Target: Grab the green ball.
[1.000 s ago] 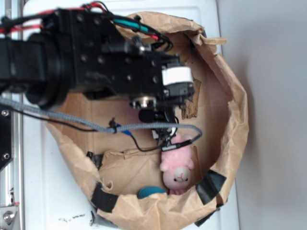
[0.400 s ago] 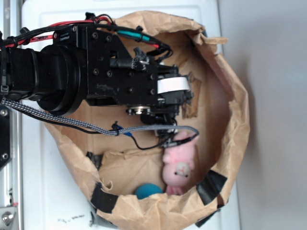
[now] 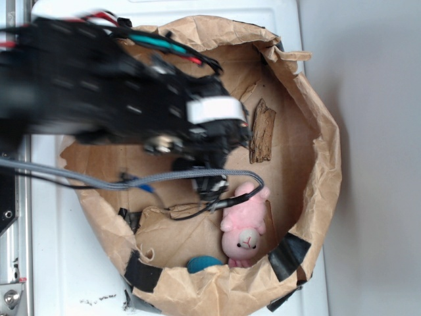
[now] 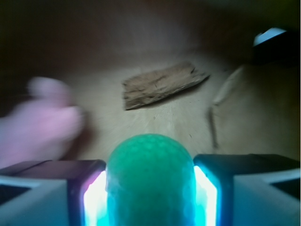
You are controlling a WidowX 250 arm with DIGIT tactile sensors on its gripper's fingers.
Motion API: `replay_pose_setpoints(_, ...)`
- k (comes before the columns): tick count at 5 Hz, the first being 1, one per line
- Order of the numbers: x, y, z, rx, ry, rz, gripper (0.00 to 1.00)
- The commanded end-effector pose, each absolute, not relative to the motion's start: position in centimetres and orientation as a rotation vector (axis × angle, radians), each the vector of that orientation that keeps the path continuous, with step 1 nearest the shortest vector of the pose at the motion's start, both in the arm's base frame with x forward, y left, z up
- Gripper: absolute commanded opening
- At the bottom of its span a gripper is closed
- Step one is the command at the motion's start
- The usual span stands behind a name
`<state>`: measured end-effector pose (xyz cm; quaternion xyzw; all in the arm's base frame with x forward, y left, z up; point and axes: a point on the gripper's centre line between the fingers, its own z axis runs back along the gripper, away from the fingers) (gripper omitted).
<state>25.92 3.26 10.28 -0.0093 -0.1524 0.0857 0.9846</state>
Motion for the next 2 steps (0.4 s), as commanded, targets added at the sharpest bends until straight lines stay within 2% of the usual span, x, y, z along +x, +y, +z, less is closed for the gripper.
replay_pose_setpoints(1,23.57,7.1,19.86,-0.231,-0.258,0.145,0.0)
replay_pose_setpoints(2,23.05,7.13,19.8,-0.211,-0.271,0.131,0.0)
